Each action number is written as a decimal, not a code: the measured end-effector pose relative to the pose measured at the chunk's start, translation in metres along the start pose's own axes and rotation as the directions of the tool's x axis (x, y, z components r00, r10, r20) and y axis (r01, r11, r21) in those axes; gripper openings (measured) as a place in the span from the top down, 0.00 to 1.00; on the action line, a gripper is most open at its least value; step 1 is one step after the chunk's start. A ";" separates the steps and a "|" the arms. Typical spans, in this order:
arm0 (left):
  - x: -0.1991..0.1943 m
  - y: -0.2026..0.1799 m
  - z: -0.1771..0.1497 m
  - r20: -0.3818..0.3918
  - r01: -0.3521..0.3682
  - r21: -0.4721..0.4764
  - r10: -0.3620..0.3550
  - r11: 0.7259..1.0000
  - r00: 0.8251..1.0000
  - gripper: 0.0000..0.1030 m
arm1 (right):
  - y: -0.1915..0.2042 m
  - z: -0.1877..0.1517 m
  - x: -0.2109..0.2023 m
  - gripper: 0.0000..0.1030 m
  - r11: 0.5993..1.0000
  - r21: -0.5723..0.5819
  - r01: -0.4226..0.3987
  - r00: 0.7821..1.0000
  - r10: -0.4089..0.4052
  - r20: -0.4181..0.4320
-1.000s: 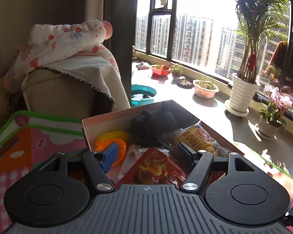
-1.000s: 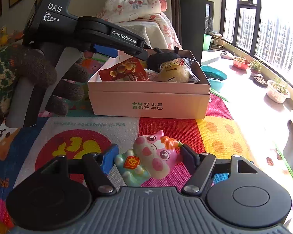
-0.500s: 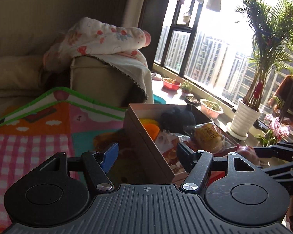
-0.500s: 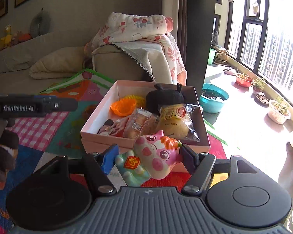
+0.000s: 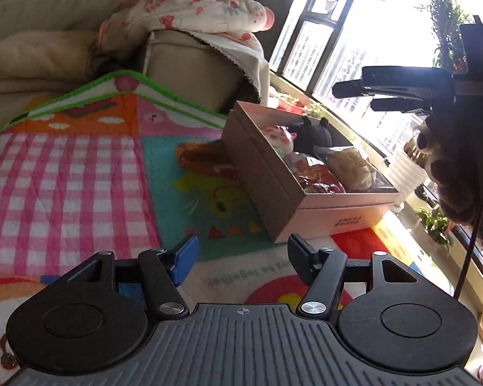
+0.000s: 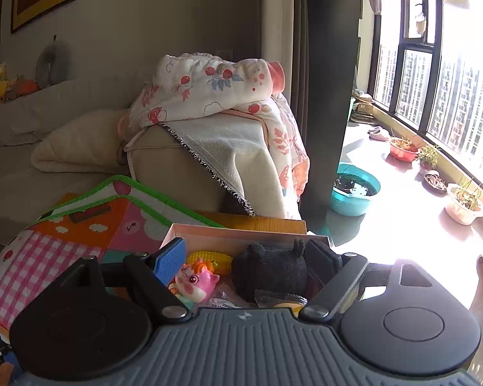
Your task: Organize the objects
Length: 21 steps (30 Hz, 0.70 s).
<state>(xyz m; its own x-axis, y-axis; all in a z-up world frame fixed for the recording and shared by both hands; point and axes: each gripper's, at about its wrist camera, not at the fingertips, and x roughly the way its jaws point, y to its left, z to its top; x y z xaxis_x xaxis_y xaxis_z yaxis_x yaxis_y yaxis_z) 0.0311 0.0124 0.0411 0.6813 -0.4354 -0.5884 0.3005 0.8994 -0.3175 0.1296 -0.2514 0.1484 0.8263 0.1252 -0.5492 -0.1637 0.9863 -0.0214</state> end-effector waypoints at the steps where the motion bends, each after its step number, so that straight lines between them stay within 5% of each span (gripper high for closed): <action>1: 0.002 -0.002 0.004 0.005 0.005 -0.006 -0.005 1.000 1.000 0.36 | -0.003 -0.008 -0.008 0.14 1.000 -0.011 0.006 1.000 -0.005 0.008; 10: 0.048 -0.041 0.054 0.036 -0.024 -0.009 0.024 1.000 0.999 0.37 | -0.042 -0.104 -0.047 0.13 0.995 -0.084 0.055 0.992 -0.064 -0.105; 13: 0.075 -0.048 0.058 -0.011 -0.115 0.025 0.115 0.993 0.993 0.37 | -0.037 -0.124 -0.031 0.38 0.984 -0.154 0.089 0.984 -0.111 -0.142; 15: 0.084 -0.049 0.055 -0.018 -0.197 0.062 0.199 0.978 0.980 0.36 | -0.033 -0.131 -0.019 0.41 0.977 -0.179 0.116 0.980 -0.142 -0.141; 18: 0.080 -0.039 0.051 -0.008 -0.214 0.056 0.215 0.975 0.977 0.22 | -0.028 -0.131 0.001 0.42 0.984 -0.154 0.087 0.977 -0.114 -0.178; 21: 0.074 -0.024 0.052 0.017 -0.252 0.056 0.251 0.966 0.968 0.20 | -0.011 -0.124 0.009 0.42 0.984 -0.163 0.064 0.982 -0.092 -0.165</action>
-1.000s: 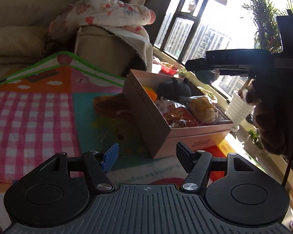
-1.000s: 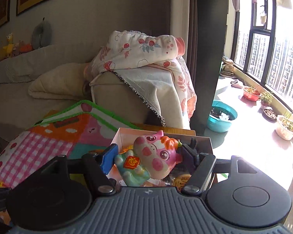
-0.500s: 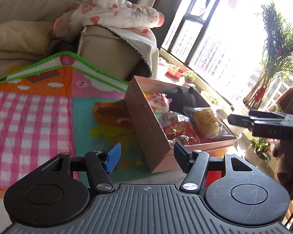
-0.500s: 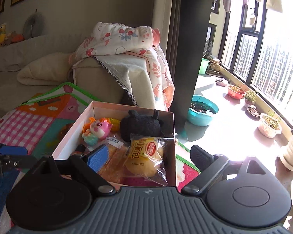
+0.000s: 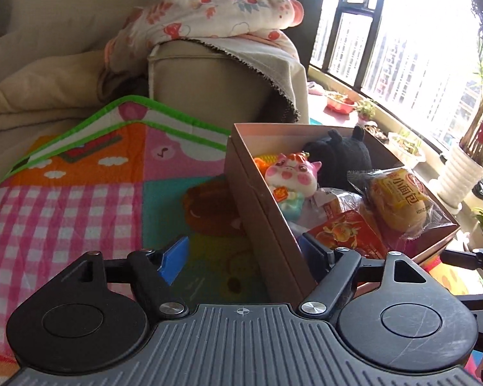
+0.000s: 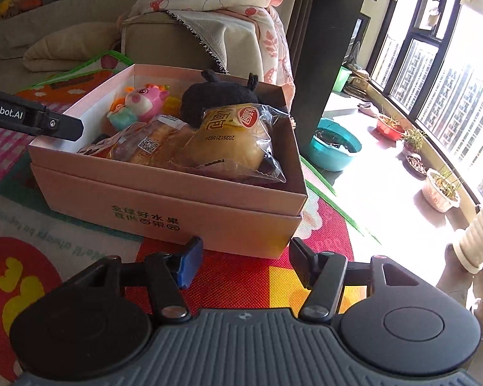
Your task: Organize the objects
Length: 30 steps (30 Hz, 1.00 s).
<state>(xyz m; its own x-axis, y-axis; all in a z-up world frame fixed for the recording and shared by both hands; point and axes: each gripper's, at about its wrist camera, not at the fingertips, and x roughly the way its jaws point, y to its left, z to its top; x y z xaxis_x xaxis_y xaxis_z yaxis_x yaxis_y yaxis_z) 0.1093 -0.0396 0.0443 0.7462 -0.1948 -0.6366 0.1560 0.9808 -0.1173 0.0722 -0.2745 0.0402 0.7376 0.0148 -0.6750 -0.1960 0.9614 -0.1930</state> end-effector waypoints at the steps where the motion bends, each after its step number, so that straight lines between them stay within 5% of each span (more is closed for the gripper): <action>1: 0.001 0.008 0.002 0.013 -0.021 0.003 0.021 1.000 1.000 0.19 | 0.006 0.005 0.003 0.42 1.000 0.005 -0.012 1.000 0.012 0.005; 5: 0.009 0.052 0.012 0.037 -0.098 -0.006 0.098 0.995 0.995 0.00 | 0.030 0.027 0.016 0.42 0.997 0.028 -0.073 0.997 0.073 0.023; 16: 0.018 0.111 0.029 0.063 -0.092 -0.042 0.095 0.995 0.993 0.00 | 0.076 0.059 0.034 0.40 0.993 0.000 -0.114 0.992 0.114 0.046; 19: 0.007 0.106 0.026 0.088 -0.119 -0.041 0.122 0.992 0.989 0.00 | 0.075 0.054 0.027 0.22 0.996 0.010 -0.087 0.994 0.086 0.066; 21: -0.013 0.098 0.020 0.137 -0.150 -0.036 0.153 0.988 0.979 0.00 | 0.073 0.045 0.015 0.06 0.996 0.026 -0.085 0.993 0.082 0.086; 23: -0.039 0.093 0.009 0.179 -0.144 -0.052 0.151 0.988 0.972 0.00 | 0.072 0.036 0.004 0.00 0.995 0.034 -0.094 0.992 0.091 0.088; 30: -0.096 0.057 -0.068 0.106 -0.075 -0.036 0.078 0.997 0.991 0.00 | 0.089 -0.012 -0.038 0.00 0.991 0.066 -0.112 0.994 0.111 0.021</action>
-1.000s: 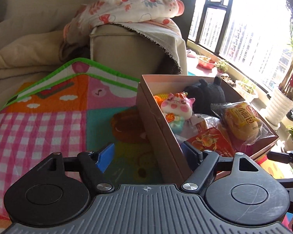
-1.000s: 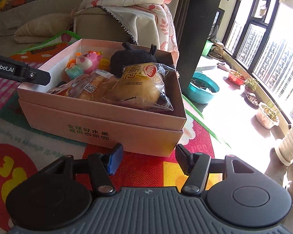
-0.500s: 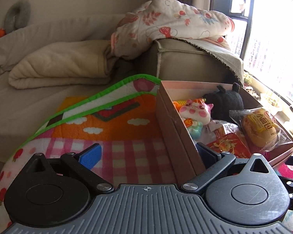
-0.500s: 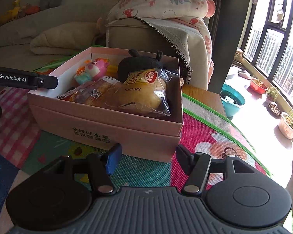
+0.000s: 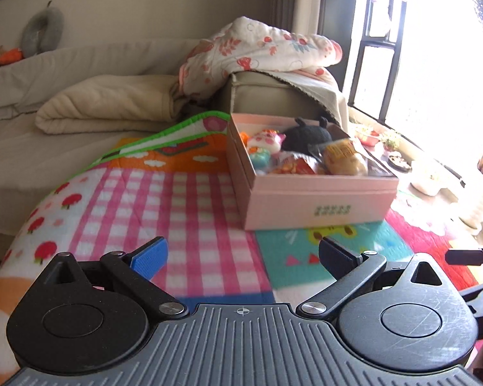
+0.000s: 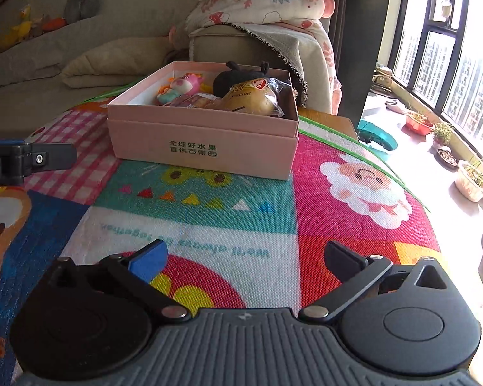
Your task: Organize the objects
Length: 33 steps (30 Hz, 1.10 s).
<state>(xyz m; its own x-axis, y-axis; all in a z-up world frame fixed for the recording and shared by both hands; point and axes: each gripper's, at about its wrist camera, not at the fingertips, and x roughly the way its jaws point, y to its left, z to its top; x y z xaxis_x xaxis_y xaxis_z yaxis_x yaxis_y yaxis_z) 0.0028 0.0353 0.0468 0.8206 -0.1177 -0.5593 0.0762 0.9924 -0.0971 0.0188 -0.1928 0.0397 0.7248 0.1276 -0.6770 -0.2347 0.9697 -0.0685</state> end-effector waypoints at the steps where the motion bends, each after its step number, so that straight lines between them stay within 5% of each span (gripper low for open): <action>1: -0.004 -0.005 -0.010 -0.018 0.008 0.006 -0.008 1.000 1.000 0.00 | 0.004 -0.007 -0.002 0.00 1.000 -0.003 0.012 1.000 -0.012 -0.010; 4: -0.007 -0.018 -0.033 -0.047 -0.018 0.029 0.019 0.999 0.999 0.00 | 0.006 -0.025 -0.006 0.00 0.998 0.025 0.055 0.998 -0.055 0.004; 10: 0.006 -0.031 -0.048 -0.075 -0.120 0.068 0.125 0.990 0.989 0.00 | -0.013 -0.028 0.001 0.00 0.993 0.118 0.003 0.999 -0.007 0.034; 21: 0.012 -0.030 -0.045 -0.083 -0.148 0.039 0.151 0.988 0.985 0.00 | -0.001 -0.029 0.000 0.00 0.992 0.093 0.090 0.993 -0.097 0.069; 33: 0.013 -0.030 -0.045 -0.083 -0.150 0.040 0.153 0.988 0.985 0.00 | -0.005 -0.031 0.001 0.00 0.989 0.125 0.075 0.994 -0.084 0.066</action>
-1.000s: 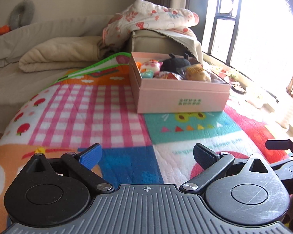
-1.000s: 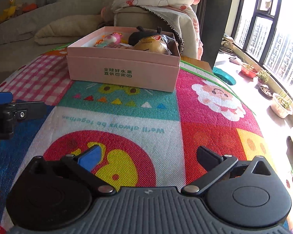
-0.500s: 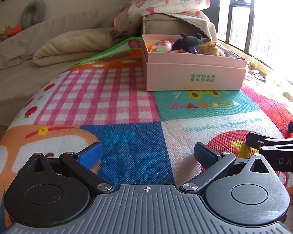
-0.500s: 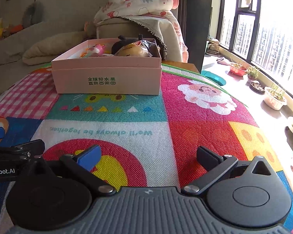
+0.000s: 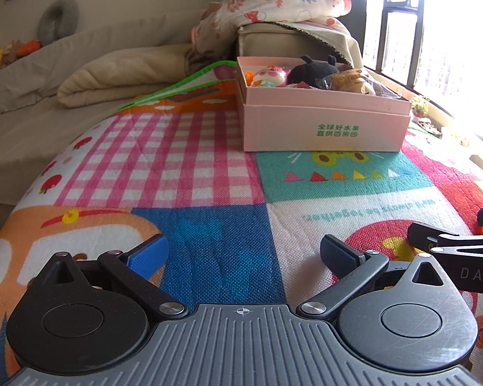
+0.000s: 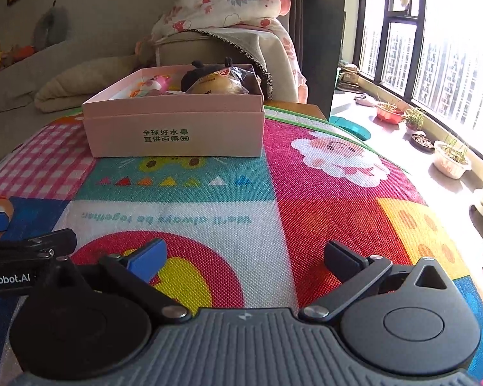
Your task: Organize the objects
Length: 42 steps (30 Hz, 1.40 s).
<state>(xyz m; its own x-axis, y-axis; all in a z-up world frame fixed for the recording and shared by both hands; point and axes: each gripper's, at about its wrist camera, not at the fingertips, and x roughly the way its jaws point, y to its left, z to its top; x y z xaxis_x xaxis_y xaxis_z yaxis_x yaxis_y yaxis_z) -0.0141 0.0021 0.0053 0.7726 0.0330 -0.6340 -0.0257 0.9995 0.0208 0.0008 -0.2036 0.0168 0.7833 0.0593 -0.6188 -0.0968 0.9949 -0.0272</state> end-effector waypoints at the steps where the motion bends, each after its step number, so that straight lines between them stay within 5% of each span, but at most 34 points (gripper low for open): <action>1: 0.000 0.000 0.000 0.000 0.000 -0.001 0.000 1.000 1.000 0.00 | 0.002 0.000 0.000 0.00 1.000 -0.011 0.004 1.000 -0.004 0.004; 42: 0.000 0.001 0.001 0.001 0.003 -0.004 -0.003 1.000 1.000 0.00 | -0.003 0.000 0.002 0.00 0.999 0.015 -0.031 1.000 0.031 0.000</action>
<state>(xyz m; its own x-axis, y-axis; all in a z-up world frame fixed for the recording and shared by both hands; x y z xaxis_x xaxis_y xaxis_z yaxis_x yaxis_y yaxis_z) -0.0136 0.0030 0.0056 0.7730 0.0305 -0.6336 -0.0265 0.9995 0.0158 0.0026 -0.2064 0.0161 0.7799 0.0902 -0.6194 -0.1120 0.9937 0.0037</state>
